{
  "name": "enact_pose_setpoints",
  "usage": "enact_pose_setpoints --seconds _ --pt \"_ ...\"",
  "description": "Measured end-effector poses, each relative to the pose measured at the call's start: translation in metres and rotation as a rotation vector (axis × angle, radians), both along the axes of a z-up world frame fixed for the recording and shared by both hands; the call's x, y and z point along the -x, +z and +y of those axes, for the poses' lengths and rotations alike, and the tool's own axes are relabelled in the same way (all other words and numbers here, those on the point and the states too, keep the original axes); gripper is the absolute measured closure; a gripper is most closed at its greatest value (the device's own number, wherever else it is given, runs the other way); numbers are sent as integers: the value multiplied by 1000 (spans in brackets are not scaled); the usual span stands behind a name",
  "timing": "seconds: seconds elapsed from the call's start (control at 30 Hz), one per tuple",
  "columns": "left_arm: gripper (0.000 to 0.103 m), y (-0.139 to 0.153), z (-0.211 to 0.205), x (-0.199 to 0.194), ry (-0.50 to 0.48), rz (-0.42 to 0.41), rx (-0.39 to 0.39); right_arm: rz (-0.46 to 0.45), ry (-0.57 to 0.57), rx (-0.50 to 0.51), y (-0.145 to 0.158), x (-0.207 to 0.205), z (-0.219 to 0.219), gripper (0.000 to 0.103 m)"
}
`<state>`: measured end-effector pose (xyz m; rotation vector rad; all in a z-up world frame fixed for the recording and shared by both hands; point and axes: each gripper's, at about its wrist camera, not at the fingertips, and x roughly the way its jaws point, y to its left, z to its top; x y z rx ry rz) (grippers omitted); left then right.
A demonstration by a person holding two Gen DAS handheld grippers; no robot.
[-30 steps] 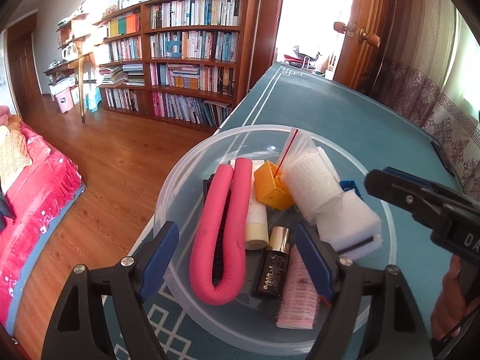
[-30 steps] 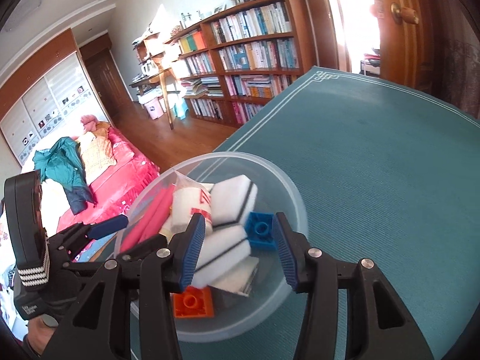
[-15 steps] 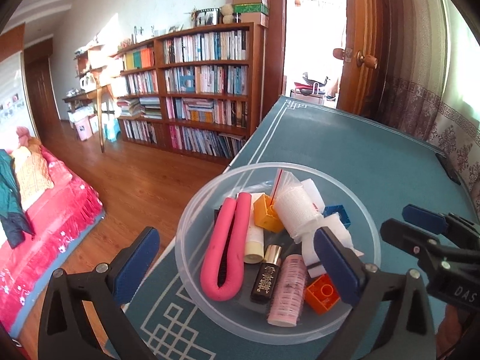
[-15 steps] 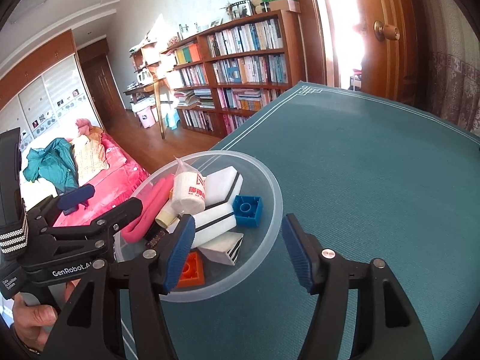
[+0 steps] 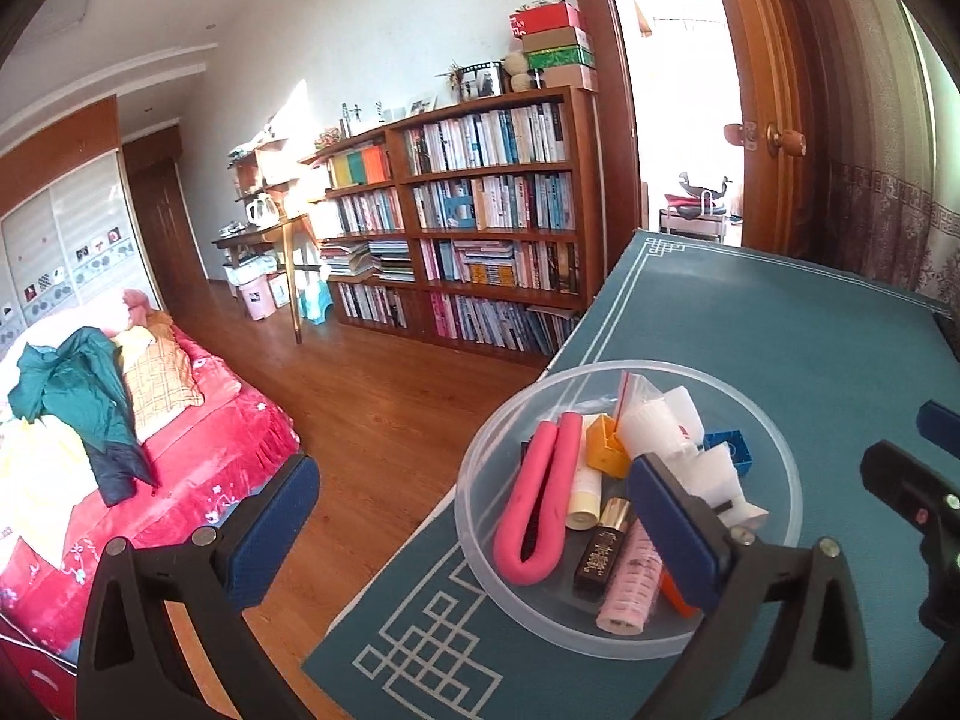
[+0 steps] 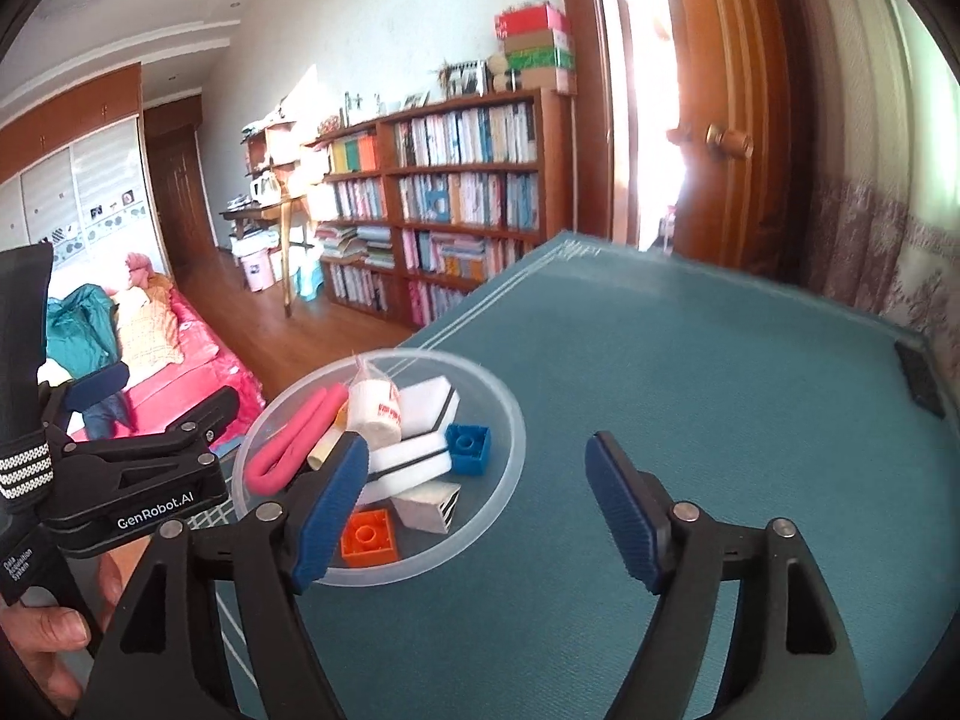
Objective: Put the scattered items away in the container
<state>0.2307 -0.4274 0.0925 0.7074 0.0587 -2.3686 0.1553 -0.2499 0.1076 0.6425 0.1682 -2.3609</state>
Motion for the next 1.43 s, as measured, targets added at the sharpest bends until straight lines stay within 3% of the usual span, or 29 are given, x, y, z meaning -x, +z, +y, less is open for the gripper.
enact_pose_setpoints --seconds 0.17,0.27,0.37,0.5,0.8,0.97,1.2,1.43 --pt "0 11 0 -12 19 51 -11 148 -69 8 18 -22 7 12" --pt "0 14 -2 -18 41 73 -21 84 -23 29 19 -16 8 3" --pt "0 12 -3 -21 55 67 -30 1 4 66 14 -6 10 2" --pt "0 1 -7 -22 71 47 -58 31 12 119 10 -12 15 2" --pt "0 -14 -12 -25 77 19 -76 -4 38 -46 -15 -9 -24 0" --pt "0 -16 -18 -28 86 24 -90 45 24 -106 -22 -17 -37 0" --pt "0 -26 -27 -26 100 1 -116 26 94 -57 -24 -22 -40 0" --pt "0 -31 -33 -25 103 -11 -139 -16 156 -93 -35 -20 -47 0"
